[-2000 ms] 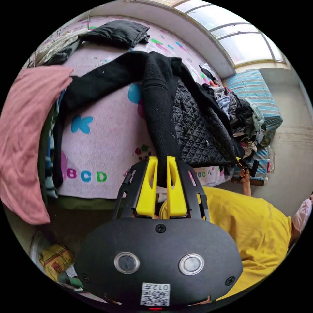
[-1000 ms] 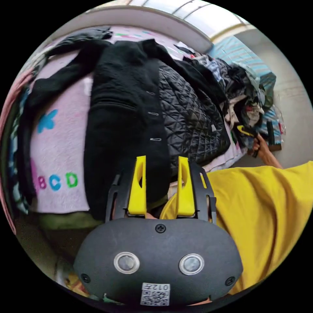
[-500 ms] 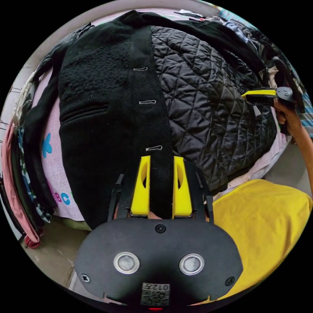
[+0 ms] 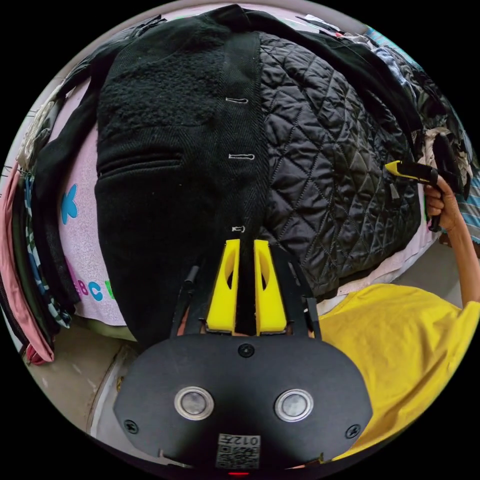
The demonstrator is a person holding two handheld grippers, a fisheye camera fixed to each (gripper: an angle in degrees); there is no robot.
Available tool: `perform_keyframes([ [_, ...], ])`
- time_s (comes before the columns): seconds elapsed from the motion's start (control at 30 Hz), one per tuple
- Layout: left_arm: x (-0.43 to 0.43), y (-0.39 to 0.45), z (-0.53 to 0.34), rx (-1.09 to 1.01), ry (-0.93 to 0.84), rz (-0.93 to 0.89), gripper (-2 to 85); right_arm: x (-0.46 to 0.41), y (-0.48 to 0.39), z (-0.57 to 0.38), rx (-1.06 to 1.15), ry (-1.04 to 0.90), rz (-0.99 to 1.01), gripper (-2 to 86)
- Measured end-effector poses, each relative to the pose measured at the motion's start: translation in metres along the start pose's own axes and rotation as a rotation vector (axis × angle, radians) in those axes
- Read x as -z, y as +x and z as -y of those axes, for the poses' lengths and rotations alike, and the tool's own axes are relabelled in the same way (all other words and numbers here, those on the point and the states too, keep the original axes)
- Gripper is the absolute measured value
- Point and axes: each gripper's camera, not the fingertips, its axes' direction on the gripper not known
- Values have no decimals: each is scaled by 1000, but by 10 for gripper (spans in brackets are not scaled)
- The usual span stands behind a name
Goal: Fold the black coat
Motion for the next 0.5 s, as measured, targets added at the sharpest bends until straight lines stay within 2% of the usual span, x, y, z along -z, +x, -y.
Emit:
perform_keyframes([
  [0.13,13,-24,-7,4,46,-79,25,42,-32,39,94,209,73,16],
  [0.3,17,-53,-15,19,89,-193,17,30,-64,147,107,215,189,67],
  [0.5,20,-85,-26,16,150,-309,16,-6,-61,264,-78,207,168,82],
])
